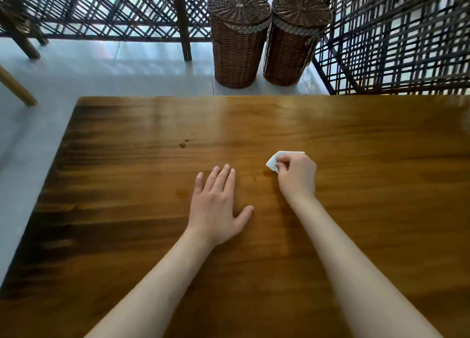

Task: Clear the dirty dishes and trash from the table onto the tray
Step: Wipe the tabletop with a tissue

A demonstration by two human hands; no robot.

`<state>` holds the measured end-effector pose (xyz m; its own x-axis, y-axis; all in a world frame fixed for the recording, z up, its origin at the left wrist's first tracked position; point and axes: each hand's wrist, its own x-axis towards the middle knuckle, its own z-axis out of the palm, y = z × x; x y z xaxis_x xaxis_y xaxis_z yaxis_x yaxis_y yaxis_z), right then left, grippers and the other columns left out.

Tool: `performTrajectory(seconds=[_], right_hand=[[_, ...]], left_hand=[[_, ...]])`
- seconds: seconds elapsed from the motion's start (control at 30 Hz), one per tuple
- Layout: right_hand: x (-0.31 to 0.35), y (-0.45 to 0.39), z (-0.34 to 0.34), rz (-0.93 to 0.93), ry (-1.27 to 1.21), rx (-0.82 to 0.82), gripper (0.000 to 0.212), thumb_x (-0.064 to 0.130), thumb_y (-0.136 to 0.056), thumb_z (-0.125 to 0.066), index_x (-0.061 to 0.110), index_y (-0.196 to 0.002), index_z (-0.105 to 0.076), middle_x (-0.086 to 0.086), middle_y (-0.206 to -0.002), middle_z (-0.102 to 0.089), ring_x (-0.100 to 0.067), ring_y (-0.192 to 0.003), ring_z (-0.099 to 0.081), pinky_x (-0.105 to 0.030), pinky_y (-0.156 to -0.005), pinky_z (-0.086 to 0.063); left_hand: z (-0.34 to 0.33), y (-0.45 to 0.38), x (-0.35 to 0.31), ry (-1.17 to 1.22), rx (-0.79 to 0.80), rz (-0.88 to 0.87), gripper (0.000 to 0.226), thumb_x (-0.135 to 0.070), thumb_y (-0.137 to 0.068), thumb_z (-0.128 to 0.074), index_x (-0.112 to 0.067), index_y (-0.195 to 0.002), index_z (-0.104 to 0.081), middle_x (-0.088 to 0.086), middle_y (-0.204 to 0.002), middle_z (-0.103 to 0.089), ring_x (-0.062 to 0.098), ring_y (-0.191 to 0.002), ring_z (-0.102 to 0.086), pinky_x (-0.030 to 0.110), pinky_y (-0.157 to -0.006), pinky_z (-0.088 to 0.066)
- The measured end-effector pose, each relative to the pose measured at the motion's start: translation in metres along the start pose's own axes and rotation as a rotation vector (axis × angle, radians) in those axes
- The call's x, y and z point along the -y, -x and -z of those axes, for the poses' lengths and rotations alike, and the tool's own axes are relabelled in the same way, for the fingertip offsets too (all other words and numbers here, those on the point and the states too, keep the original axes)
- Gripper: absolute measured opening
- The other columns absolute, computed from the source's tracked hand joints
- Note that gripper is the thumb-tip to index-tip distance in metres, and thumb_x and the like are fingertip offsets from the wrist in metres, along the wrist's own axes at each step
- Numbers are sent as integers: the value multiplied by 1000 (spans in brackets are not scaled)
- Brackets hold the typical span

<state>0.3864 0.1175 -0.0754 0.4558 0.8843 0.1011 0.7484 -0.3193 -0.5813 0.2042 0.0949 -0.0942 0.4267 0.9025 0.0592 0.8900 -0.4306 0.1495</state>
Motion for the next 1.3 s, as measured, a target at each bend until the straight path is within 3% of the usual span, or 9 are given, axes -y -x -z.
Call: performTrajectory(seconds=[0.2,0.33,0.43,0.5,0.63,0.7,0.97,1.13,1.3], right_hand=[[17,26,-9,248,0,198,17,0,-79,-62,9,-86,-75,-8,-90,-70,-22,-88,-62,-13,-72,-34],[13,5,10,180,-45,20,21,-4,-77,-60,10,-80,-74,11,-79,-67,-11,-79,-56,-17,-69,-38],[5,-1,13,217,118,127,27,-3,-81,-54,13,-86,-75,-5,-91,-69,-22,-93,-52,-28,-73,-41],[-1,2,10,191,130,178,29,-1,-83,-52,14,-91,-75,-7,-97,-68,-21,-100,-52,-23,-76,-38],[-3,0,6,149,112,35,20,15,-82,-62,14,-100,-71,-3,-102,-63,-20,-98,-55,-20,-76,-35],[-3,-1,0,141,156,85,28,25,-81,-67,15,-107,-70,-3,-105,-59,-19,-99,-51,-22,-75,-37],[4,17,-4,296,205,141,18,9,-86,-62,13,-100,-72,-3,-83,-58,-17,-80,-56,-29,-68,-52],[-4,6,14,236,166,99,11,8,-81,-68,11,-88,-75,0,-85,-64,-7,-75,-53,-8,-63,-38],[2,8,7,238,249,131,19,9,-87,-58,14,-95,-74,-3,-90,-67,-19,-88,-54,-31,-72,-48]], left_hand=[[-1,0,3,25,7,7,85,-70,-79,-27,-15,-143,-36,4,-148,-38,22,-138,-31,45,-111,-5],[1,-1,2,14,4,11,85,-72,-79,-31,-14,-140,-41,4,-144,-44,23,-135,-37,46,-111,-8],[0,-1,2,20,7,13,85,-72,-78,-31,-15,-141,-39,3,-146,-41,22,-137,-33,45,-111,-5],[0,-1,2,19,4,17,86,-72,-78,-31,-15,-142,-38,3,-146,-40,22,-137,-32,45,-111,-4],[0,-2,2,15,-6,12,85,-71,-78,-32,-15,-141,-40,3,-145,-42,22,-136,-35,46,-111,-7],[0,-2,2,16,-11,10,85,-71,-79,-32,-15,-141,-39,3,-145,-42,23,-136,-35,46,-111,-7],[-1,-1,3,41,-5,5,85,-72,-79,-29,-16,-143,-36,3,-148,-38,22,-138,-30,45,-112,-4],[-1,-1,4,46,-4,6,87,-74,-79,-27,-16,-143,-35,2,-148,-37,21,-139,-29,45,-112,-3],[-1,-2,3,49,5,2,86,-73,-78,-29,-16,-142,-37,2,-147,-39,21,-138,-30,45,-112,-4]])
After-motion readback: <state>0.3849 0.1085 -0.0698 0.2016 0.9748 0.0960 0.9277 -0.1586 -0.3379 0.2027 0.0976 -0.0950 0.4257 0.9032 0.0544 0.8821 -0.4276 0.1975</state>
